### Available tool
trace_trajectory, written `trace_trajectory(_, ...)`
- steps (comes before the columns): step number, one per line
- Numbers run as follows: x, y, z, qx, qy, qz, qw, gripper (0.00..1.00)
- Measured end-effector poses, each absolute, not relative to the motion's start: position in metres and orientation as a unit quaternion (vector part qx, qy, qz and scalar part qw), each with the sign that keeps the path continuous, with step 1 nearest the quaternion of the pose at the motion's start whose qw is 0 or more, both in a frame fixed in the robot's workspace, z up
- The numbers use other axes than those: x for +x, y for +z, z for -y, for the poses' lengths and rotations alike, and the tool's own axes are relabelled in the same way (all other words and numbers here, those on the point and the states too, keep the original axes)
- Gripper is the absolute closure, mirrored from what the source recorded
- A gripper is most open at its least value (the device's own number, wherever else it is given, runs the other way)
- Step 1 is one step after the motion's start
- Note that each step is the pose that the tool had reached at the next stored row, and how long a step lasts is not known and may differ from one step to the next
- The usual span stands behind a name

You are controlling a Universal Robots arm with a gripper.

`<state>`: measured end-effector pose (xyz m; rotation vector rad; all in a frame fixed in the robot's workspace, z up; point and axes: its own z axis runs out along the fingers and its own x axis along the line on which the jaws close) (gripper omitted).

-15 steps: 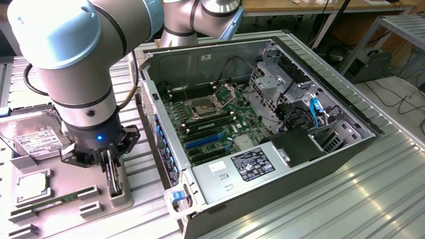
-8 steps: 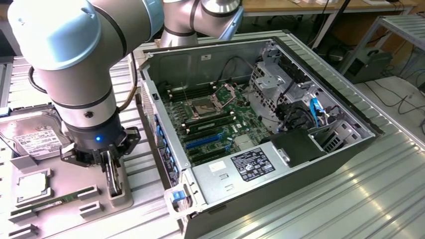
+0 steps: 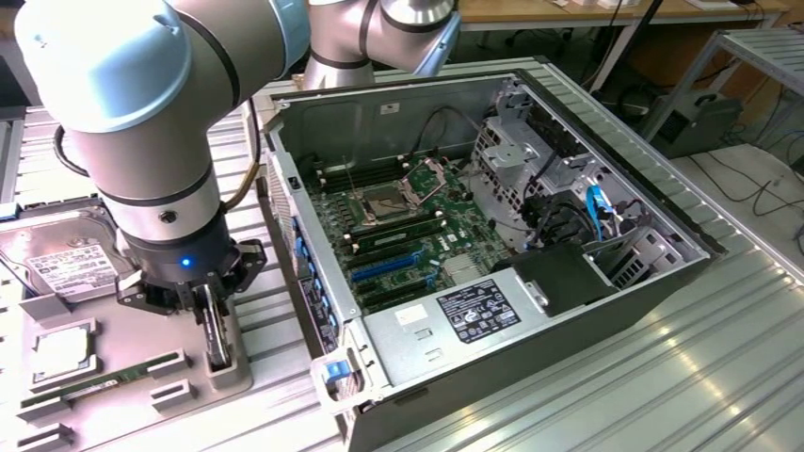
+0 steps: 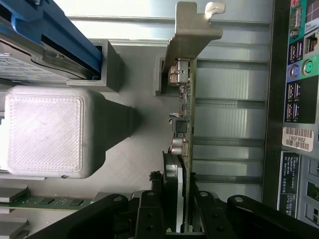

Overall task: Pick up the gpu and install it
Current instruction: 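Pick up the gpu and move the gpu toward the slot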

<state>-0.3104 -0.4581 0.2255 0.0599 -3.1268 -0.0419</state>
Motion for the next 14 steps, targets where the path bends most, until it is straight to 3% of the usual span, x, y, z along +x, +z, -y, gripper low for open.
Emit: trace_trajectory(14,-0.3105,0.2322,0.4582,0.019,-0.015,1.0,0.007,0.71)
